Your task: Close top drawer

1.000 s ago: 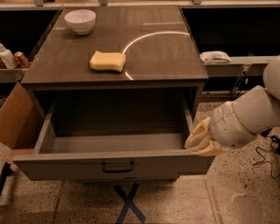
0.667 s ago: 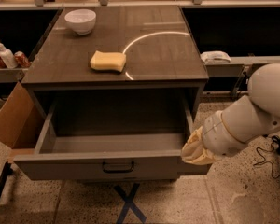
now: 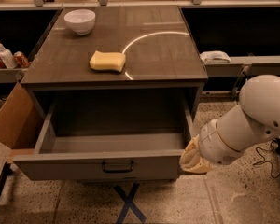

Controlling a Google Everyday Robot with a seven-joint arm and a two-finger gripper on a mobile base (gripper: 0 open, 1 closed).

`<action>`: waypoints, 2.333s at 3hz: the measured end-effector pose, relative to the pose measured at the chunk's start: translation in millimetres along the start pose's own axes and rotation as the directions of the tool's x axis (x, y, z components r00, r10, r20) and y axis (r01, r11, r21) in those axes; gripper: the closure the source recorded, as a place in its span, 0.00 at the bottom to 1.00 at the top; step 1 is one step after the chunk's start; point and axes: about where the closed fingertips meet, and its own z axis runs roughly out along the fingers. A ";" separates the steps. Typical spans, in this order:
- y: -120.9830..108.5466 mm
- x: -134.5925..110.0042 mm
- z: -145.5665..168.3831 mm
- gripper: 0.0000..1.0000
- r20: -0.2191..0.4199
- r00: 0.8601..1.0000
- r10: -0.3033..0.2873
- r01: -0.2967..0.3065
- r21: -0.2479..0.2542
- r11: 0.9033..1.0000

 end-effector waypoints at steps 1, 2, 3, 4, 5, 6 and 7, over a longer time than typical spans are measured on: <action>-0.5 2.1 12.7 1.00 -0.026 1.000 0.010 -0.010 0.004 1.000; -2.8 7.5 35.5 1.00 -0.076 0.997 0.025 -0.024 0.008 1.000; -4.3 12.0 55.5 1.00 -0.144 0.989 0.035 -0.036 0.001 0.999; -5.3 16.1 77.3 1.00 -0.182 0.982 0.050 -0.054 -0.017 0.998; -10.8 20.7 99.9 1.00 -0.191 0.979 0.069 -0.077 -0.033 0.996; -22.4 28.0 114.7 1.00 -0.190 0.977 0.101 -0.107 -0.023 0.994; -37.3 31.6 121.9 1.00 -0.186 0.973 0.134 -0.135 0.006 0.991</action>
Offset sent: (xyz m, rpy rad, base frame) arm 0.0091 0.0150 -0.0631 -0.1323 0.0050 -0.0568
